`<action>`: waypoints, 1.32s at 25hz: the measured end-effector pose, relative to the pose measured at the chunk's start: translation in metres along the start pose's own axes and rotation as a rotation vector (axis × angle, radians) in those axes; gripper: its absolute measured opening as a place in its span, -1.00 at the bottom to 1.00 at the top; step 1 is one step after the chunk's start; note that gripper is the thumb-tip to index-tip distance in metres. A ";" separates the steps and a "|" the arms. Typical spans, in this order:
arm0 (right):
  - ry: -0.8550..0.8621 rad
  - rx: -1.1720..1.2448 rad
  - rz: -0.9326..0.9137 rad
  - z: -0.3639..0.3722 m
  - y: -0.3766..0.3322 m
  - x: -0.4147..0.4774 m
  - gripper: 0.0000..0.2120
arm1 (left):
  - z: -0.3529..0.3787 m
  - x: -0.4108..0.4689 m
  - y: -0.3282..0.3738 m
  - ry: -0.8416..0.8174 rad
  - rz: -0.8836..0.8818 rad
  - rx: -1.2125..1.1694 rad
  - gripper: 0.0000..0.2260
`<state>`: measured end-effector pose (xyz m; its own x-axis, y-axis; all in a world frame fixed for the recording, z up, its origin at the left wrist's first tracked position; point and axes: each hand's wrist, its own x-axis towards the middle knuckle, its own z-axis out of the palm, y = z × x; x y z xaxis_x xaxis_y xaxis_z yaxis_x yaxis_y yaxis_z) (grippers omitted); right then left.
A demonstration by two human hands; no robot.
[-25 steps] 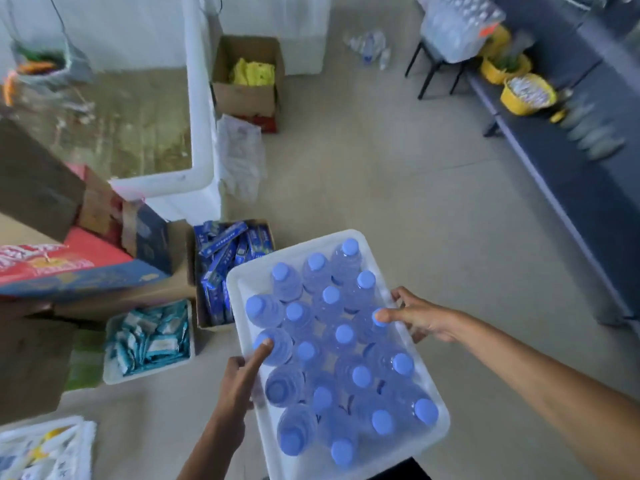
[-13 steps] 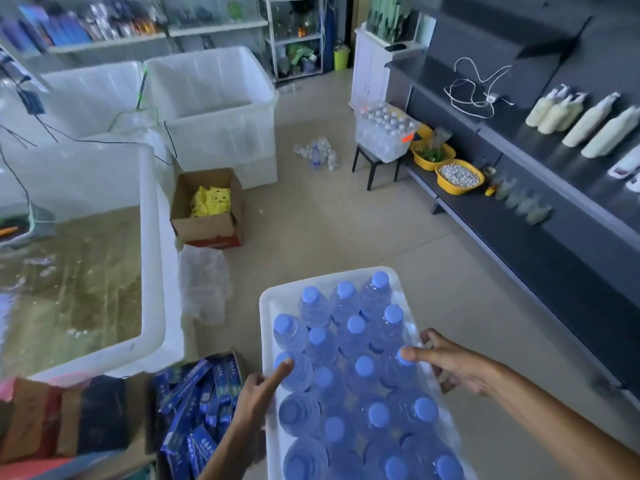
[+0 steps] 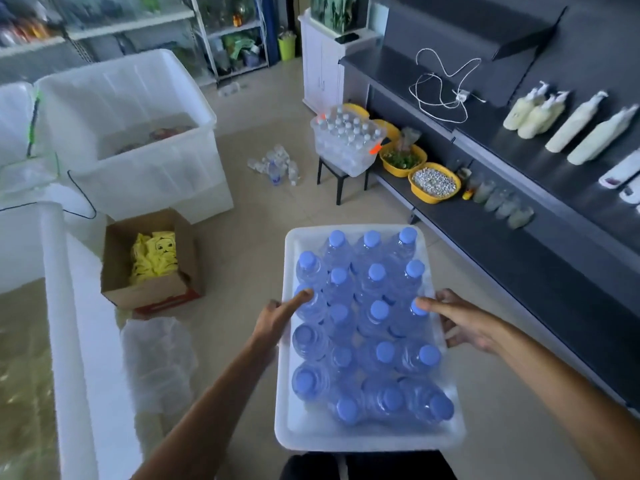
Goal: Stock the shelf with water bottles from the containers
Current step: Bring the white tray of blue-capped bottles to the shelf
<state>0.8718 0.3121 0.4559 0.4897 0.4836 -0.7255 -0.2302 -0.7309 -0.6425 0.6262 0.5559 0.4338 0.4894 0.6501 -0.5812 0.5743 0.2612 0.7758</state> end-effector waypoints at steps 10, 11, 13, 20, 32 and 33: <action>0.002 0.056 -0.008 -0.119 -0.189 0.222 -0.22 | 0.033 0.260 0.191 -0.014 -0.006 -0.043 -0.49; 0.013 0.077 -0.013 -0.132 -0.208 0.243 -0.22 | 0.034 0.290 0.207 -0.025 -0.013 -0.038 -0.49; 0.018 0.101 -0.019 -0.148 -0.250 0.277 -0.24 | 0.036 0.335 0.239 -0.031 -0.030 0.004 -0.40; 0.047 0.147 0.018 -0.191 -0.364 0.429 -0.23 | 0.030 0.517 0.343 -0.072 -0.051 0.055 -0.32; 0.112 0.431 0.050 -0.246 -0.522 0.651 -0.44 | 0.032 0.814 0.543 -0.241 -0.006 0.239 -0.32; 0.100 0.444 0.040 -0.250 -0.527 0.666 -0.50 | 0.037 0.829 0.555 -0.241 -0.014 0.227 -0.35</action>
<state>1.5296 0.8991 0.3734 0.5469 0.3945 -0.7385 -0.5780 -0.4602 -0.6739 1.3747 1.2132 0.3733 0.6057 0.4533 -0.6540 0.7007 0.0857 0.7083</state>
